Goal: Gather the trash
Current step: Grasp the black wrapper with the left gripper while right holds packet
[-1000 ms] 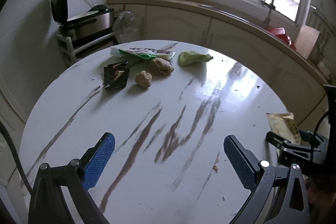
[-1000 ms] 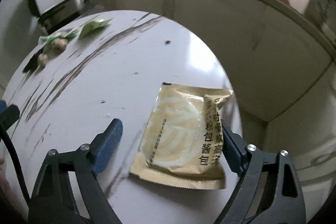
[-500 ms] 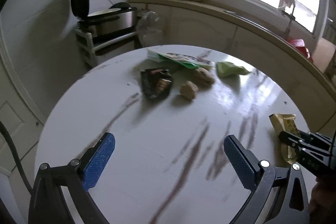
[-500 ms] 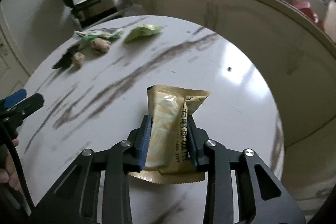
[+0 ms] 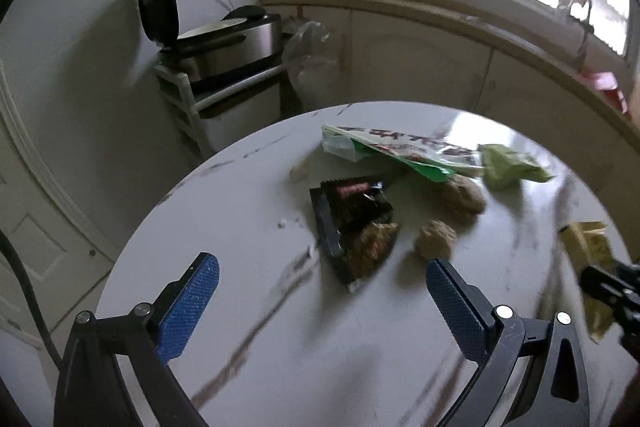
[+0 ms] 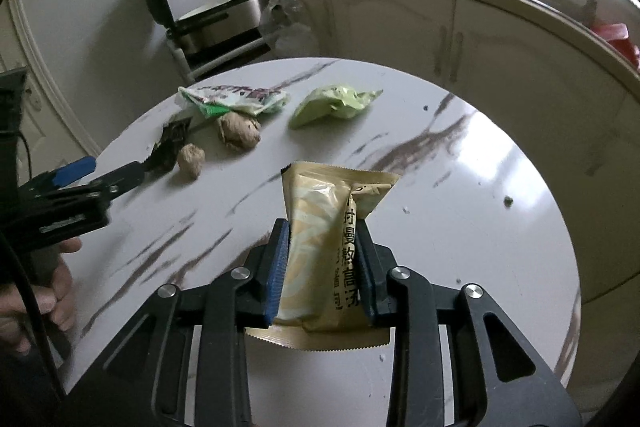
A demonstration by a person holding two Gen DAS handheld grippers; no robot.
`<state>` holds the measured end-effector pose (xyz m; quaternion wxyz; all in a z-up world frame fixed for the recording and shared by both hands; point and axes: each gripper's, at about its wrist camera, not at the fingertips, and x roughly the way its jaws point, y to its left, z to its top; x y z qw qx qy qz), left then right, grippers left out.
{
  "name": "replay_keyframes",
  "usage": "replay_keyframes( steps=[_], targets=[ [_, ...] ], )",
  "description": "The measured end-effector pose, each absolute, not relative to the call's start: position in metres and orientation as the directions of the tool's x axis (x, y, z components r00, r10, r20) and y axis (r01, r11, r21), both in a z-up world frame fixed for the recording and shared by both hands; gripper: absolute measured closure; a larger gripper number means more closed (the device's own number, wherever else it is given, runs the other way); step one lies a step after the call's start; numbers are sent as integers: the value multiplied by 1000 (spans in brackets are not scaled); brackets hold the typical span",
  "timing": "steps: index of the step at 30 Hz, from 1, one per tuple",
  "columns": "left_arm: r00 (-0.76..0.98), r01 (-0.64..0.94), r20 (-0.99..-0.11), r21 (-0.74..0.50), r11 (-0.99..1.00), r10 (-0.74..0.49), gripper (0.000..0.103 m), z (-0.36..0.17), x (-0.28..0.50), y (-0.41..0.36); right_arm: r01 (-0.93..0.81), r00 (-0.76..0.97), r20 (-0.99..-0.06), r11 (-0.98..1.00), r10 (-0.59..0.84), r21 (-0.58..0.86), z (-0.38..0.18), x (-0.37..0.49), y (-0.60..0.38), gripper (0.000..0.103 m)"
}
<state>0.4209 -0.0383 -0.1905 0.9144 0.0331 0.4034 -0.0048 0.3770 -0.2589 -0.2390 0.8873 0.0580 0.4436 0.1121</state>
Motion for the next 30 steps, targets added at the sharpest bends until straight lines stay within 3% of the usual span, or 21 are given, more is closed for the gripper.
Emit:
replay_keyframes(
  steps=[7,12,13,17,30],
  targets=[
    [650,55,-759,94,994,36,5,-207,468,-47,-149,585,-770,967,256,208,-240,394,-261,74],
    [630,105,-774,10,994,-58,60,-214,486,-42,-142,584,-771,967,255,212,-242,400,-263,74],
    [630,115,-772,-18,993,-87,62,-213,485,-39,-142,584,-771,967,255,212,-242,400,-263,74],
    [638,137,-761,-34,990,-115,85,-210,474,-30,-137,591,-766,967,253,214,-238,398,-264,74],
    [697,129,-706,-49,991,-125,88,-173,400,-18,-125,641,-725,966,252,225,-212,361,-275,74]
  ],
)
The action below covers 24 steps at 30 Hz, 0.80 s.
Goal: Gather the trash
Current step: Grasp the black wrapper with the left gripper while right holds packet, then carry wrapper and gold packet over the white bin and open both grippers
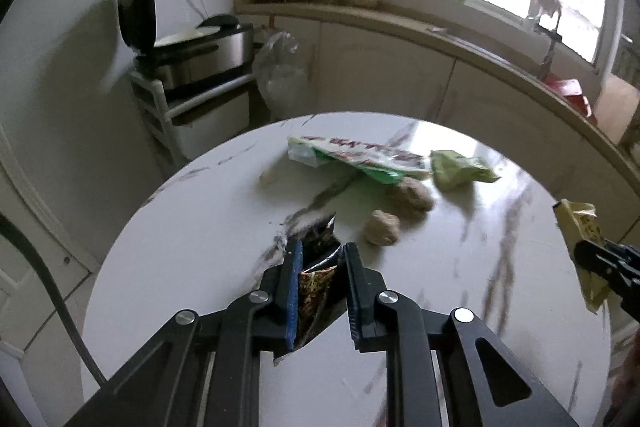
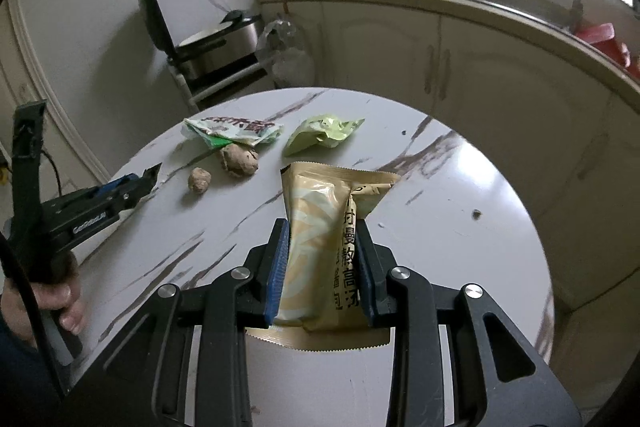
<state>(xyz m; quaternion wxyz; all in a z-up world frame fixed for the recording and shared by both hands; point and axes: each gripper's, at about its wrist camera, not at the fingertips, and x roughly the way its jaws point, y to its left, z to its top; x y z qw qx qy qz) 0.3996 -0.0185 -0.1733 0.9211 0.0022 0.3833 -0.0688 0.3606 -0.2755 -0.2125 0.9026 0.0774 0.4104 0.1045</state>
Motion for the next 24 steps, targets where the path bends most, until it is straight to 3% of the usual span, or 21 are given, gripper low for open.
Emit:
replay_keyframes(
  steps=[14,24],
  targets=[
    [725,206,-663,-50,977,-186,88,-136,309,-63,-82,709,-666,965,233,251,-186,304,-316,74],
    [708,400,-622,-39,916,-335,88,-109,262,-156,31,755,-637,962,155,271,-179,256,-381,74]
  ],
)
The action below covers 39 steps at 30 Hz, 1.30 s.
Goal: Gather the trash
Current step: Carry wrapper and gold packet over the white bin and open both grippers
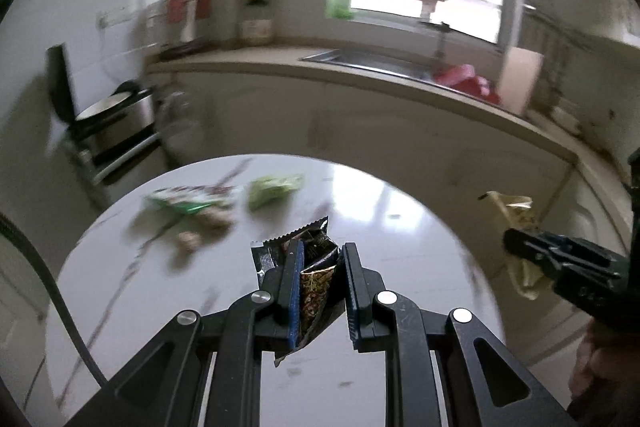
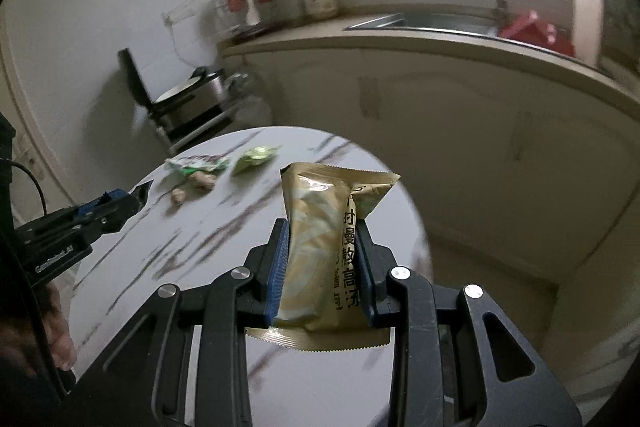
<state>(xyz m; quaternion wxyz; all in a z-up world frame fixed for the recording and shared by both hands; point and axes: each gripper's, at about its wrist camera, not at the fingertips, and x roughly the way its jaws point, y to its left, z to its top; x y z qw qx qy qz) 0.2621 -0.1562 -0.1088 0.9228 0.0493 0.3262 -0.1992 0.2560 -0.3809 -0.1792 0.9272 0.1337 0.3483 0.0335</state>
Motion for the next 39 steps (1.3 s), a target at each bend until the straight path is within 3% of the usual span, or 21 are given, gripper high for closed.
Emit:
replay_keyframes(
  steps=[9,18,24,35,37,39],
  targets=[
    [621,581,-629,-32,813,-469,88,-112,249,-270,211,765,-644,937,20,280,-188,205,-474,74],
    [481,707,-693,-57,705,-538,88,-146,255,-373,377,715,-695,881,-80,287,-223,166,-562,74],
    [362,748,-772,-94,657,-522,88,-191,278,-434,455,651,-755,837,-79,304,-276,157,-611,74],
    [155,750,-918,-131,648,-366,87,-296,339,-510,549,501,-861,738,86,393,-408,177,-660,73],
    [143,751,-928,-125,649,-344,79,-305,348,-518,563,489,-866,721,104,404,-421,181,-663,70],
    [149,752,-932,-111,650,-331,50,-308,356,-522,579,475,-872,704,118,411,-435,184,-668,63]
  ],
)
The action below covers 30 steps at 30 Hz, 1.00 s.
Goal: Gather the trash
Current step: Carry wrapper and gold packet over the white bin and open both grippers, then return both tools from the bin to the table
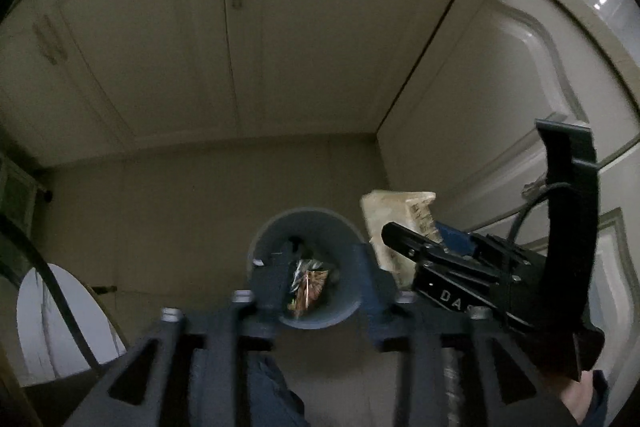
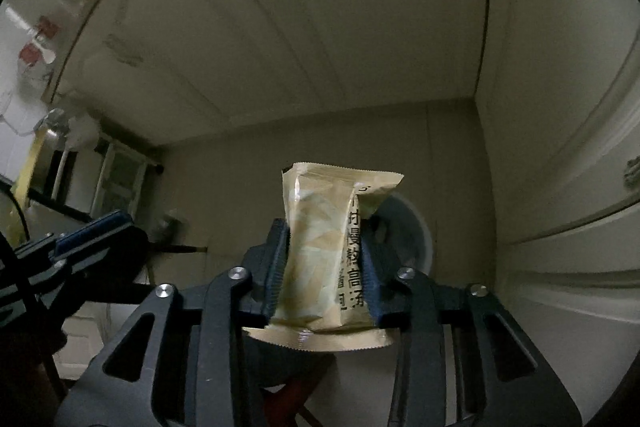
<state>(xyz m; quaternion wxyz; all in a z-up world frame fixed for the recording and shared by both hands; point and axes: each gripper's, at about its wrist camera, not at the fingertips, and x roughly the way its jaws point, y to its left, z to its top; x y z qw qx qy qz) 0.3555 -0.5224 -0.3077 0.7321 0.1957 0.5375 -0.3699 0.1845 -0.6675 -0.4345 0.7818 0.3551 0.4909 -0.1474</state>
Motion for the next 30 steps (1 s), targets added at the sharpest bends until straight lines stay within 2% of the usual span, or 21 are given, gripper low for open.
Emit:
replay_keyframes(
  steps=[1,2,3,5,6,8,14,18,20,24,30],
  targets=[
    [156,749,-931,-107,654,-331,45,-308,356,-523,590,471,-875,695,117,410,-440,184,-669,57],
    [164,747,-929,-103,657,-331,40,-307,354,-522,598,468,-875,687,120,414,-443,184,-670,46],
    [172,745,-929,-95,661,-327,37,-307,357,-522,602,468,-874,677,130,423,-447,184,-672,41],
    [181,737,-930,-87,671,-319,36,-307,357,-521,616,470,-874,665,119,422,-450,182,-674,21],
    [186,732,-931,-83,676,-316,34,-307,355,-521,622,471,-875,660,114,421,-450,181,-675,16],
    [192,725,-931,-79,684,-312,31,-304,355,-523,637,471,-877,649,98,415,-448,176,-675,0],
    [248,724,-905,-63,687,-344,23,-278,330,-515,688,455,-889,617,43,382,-433,162,-683,0],
    [274,722,-877,-85,687,-396,22,-253,325,-498,679,482,-876,623,18,387,-408,166,-673,0],
    [299,721,-855,-87,687,-423,22,-233,316,-488,670,499,-866,635,0,385,-390,167,-667,0],
    [423,690,-798,-24,723,-430,8,-196,296,-450,635,550,-834,666,-35,391,-348,171,-650,0],
    [554,602,-722,5,799,-413,7,-157,285,-386,552,624,-780,737,-55,390,-288,186,-609,0]
  ],
)
